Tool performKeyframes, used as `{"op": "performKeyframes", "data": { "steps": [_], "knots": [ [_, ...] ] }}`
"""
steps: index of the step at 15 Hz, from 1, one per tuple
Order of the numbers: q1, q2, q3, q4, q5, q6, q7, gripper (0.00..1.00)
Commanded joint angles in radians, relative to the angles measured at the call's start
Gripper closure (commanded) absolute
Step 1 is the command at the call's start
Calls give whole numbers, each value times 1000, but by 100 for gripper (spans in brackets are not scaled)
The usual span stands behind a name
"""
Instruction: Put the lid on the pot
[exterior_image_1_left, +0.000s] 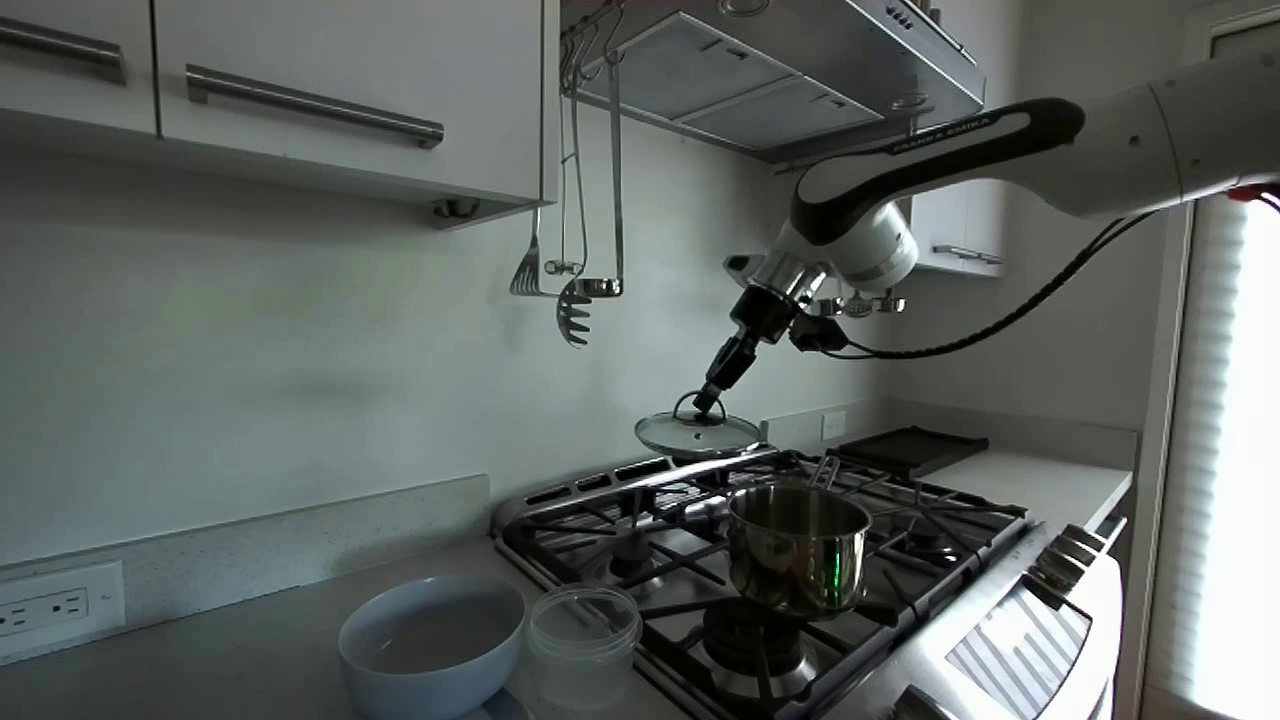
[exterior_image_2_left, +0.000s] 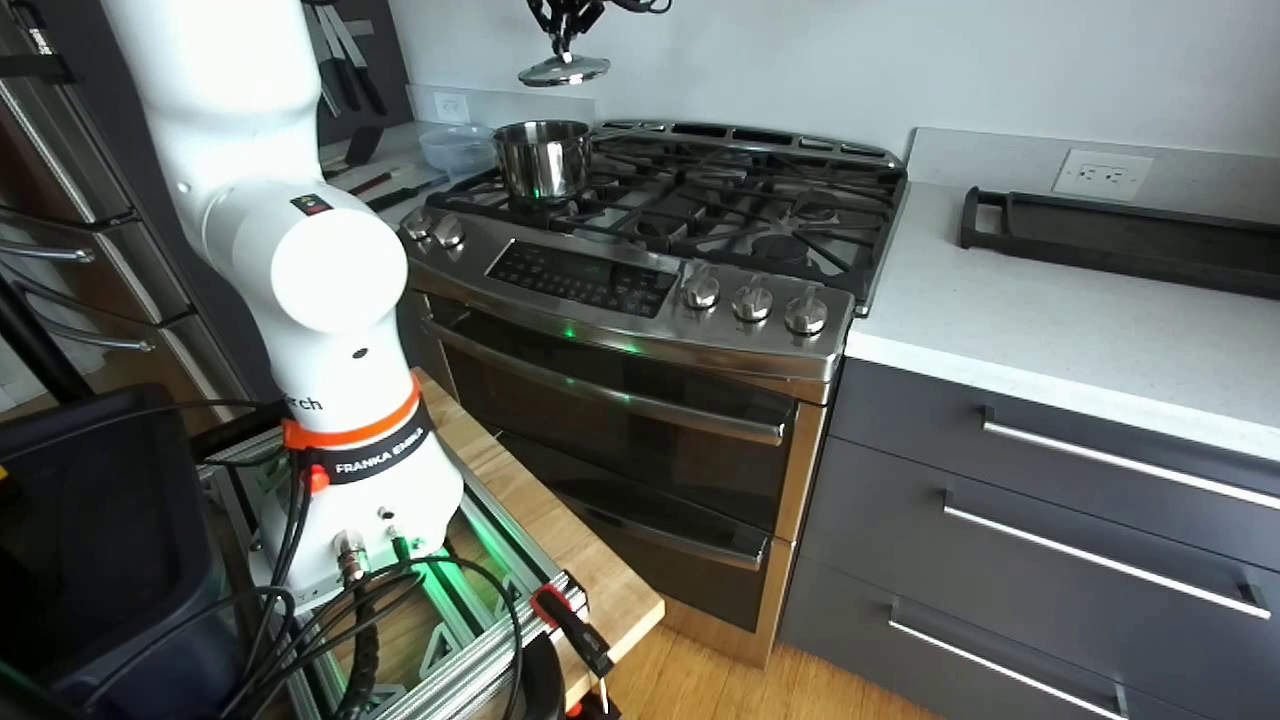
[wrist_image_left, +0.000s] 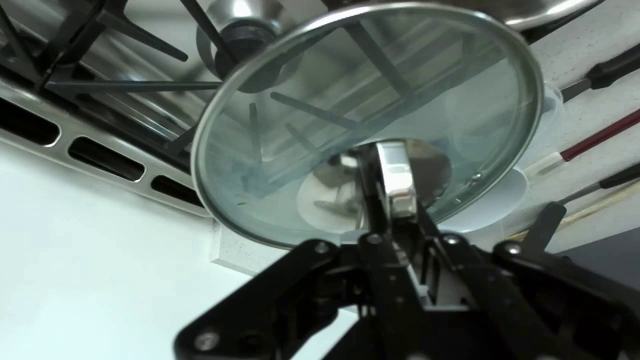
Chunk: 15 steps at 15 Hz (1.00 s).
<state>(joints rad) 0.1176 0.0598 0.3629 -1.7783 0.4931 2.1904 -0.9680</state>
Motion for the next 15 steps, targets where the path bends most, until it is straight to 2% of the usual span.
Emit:
{"op": "performKeyframes", "data": {
  "steps": [1,8,15],
  "knots": [
    [29,-157,-58,-181,89,55,-55,96],
    [88,-270,-151,-335,165,53,-88,96],
    [125,-296,-184,-428,196,93,-129,96]
  ]
}}
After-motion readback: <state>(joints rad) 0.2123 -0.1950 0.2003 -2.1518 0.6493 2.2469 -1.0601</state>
